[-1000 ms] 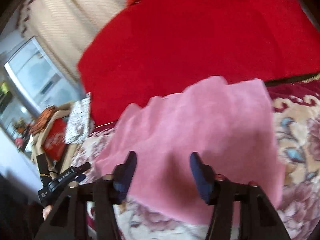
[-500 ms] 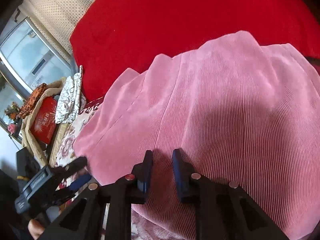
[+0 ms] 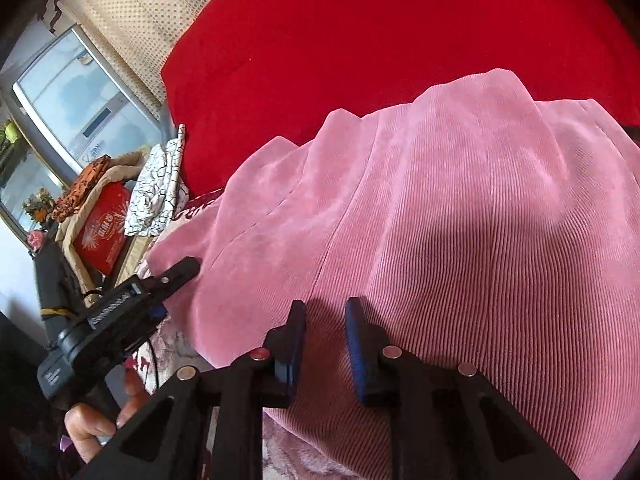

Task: Fold large clothes

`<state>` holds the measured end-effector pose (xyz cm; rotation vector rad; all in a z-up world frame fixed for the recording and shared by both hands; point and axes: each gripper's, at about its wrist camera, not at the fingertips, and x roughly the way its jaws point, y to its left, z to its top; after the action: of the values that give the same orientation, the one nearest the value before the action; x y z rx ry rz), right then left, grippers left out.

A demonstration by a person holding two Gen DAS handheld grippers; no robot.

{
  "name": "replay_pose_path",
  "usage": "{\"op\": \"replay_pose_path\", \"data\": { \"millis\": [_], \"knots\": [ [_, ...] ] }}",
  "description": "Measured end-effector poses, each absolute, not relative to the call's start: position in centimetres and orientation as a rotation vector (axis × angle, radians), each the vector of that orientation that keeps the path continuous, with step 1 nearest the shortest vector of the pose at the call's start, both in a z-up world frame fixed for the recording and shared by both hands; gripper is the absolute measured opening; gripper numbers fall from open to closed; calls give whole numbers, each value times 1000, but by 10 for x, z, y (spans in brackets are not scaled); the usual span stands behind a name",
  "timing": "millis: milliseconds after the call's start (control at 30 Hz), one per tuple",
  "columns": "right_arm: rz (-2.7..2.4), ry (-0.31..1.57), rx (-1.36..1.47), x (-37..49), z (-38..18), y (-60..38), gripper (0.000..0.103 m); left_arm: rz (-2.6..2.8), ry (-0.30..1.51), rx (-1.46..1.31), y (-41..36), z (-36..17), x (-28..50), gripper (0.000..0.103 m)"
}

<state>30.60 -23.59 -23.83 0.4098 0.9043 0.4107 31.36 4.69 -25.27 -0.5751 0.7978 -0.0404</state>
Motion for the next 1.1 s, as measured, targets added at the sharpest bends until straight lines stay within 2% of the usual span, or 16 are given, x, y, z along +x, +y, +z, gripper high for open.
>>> {"op": "replay_pose_path", "data": {
  "millis": [67, 100, 133, 167, 233, 267, 433, 567, 800, 1000, 1100],
  "knots": [
    [415, 905, 417, 305, -238, -237, 23, -64, 809, -639, 55, -260, 315, 59],
    [416, 907, 427, 305, -238, -238, 23, -72, 805, -646, 57, -261, 314, 54],
    [420, 909, 443, 305, -237, -240, 23, -77, 796, -635, 57, -259, 314, 42],
    [424, 910, 455, 305, -236, -242, 23, -84, 784, -611, 55, -256, 313, 37],
    [429, 918, 477, 304, -232, -247, 23, -82, 753, -524, 47, -247, 310, 33],
    [432, 914, 491, 303, -228, -251, 26, -75, 743, -488, 42, -244, 308, 32],
    [395, 839, 490, 294, -207, -263, 26, -48, 735, -411, 33, -240, 306, 32],
    [350, 936, 531, 309, -237, -270, 26, -39, 732, -353, 29, -240, 304, 32],
    [440, 820, 522, 309, -209, -254, 27, -30, 729, -306, 26, -240, 304, 33],
    [454, 930, 504, 335, -237, -224, 26, -34, 733, -279, 25, -240, 304, 33],
    [437, 922, 444, 338, -237, -215, 26, -30, 731, -268, 24, -240, 304, 33]
  ]
}}
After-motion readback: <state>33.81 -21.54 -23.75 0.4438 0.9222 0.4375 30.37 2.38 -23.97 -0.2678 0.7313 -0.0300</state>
